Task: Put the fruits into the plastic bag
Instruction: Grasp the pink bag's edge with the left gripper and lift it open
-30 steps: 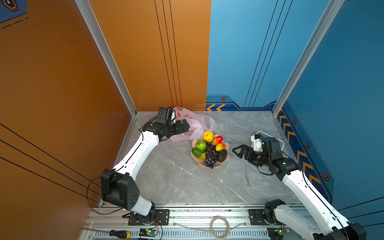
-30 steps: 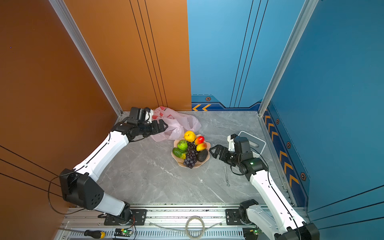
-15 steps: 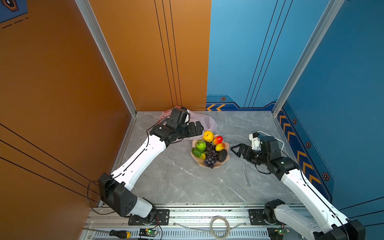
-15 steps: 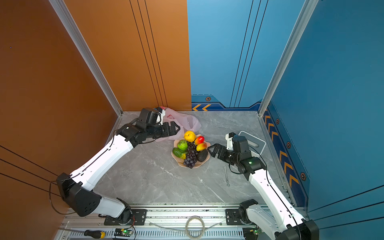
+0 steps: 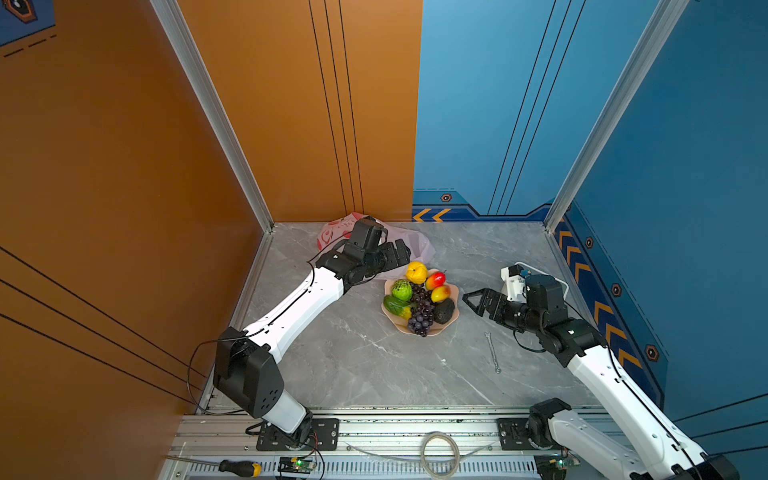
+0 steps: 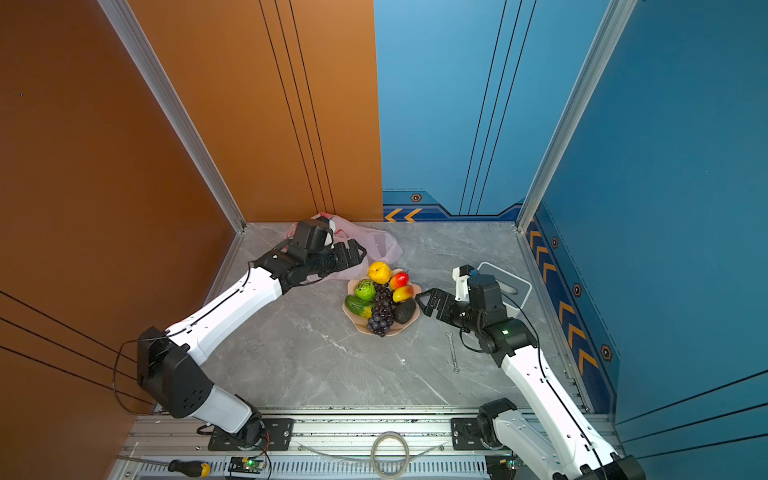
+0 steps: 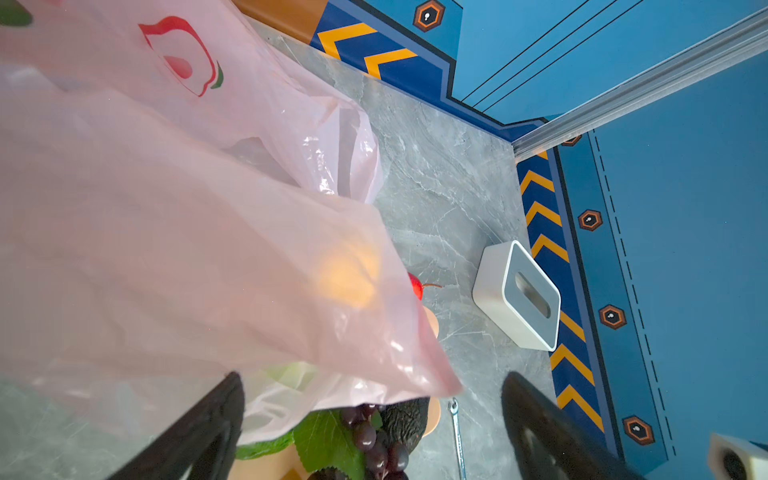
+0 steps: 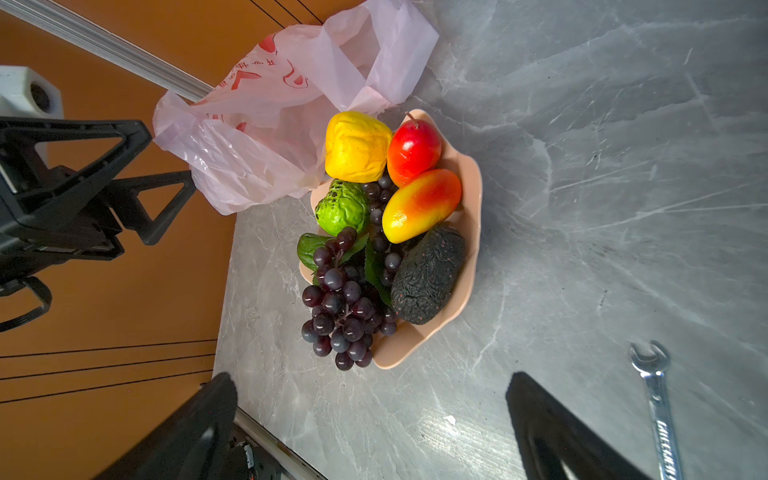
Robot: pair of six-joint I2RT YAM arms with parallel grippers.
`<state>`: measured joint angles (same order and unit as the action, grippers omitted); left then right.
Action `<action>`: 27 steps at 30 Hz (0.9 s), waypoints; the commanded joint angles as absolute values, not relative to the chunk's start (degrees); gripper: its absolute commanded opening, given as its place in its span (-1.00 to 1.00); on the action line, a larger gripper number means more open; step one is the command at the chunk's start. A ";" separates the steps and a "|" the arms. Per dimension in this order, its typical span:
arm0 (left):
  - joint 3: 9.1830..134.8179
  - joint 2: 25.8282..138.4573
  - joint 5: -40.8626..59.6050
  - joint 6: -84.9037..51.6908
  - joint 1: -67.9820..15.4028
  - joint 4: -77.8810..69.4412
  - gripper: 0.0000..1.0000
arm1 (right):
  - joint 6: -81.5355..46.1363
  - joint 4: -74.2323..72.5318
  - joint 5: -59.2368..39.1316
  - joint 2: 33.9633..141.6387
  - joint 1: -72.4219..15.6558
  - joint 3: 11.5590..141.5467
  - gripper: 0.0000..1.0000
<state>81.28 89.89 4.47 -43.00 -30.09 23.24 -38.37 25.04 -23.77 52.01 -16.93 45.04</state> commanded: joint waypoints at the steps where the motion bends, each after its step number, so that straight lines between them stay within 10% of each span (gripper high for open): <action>1: 80.76 92.12 3.43 -44.71 -30.32 19.32 0.94 | -37.08 26.47 -22.59 51.76 -16.96 45.32 1.00; 27: 84.55 103.93 0.00 -44.91 -31.80 0.02 0.82 | -37.92 26.54 -22.62 50.14 -17.67 43.49 1.00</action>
<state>82.43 103.26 0.99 -45.50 -31.46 3.46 -38.39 25.04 -23.77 51.22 -17.32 44.27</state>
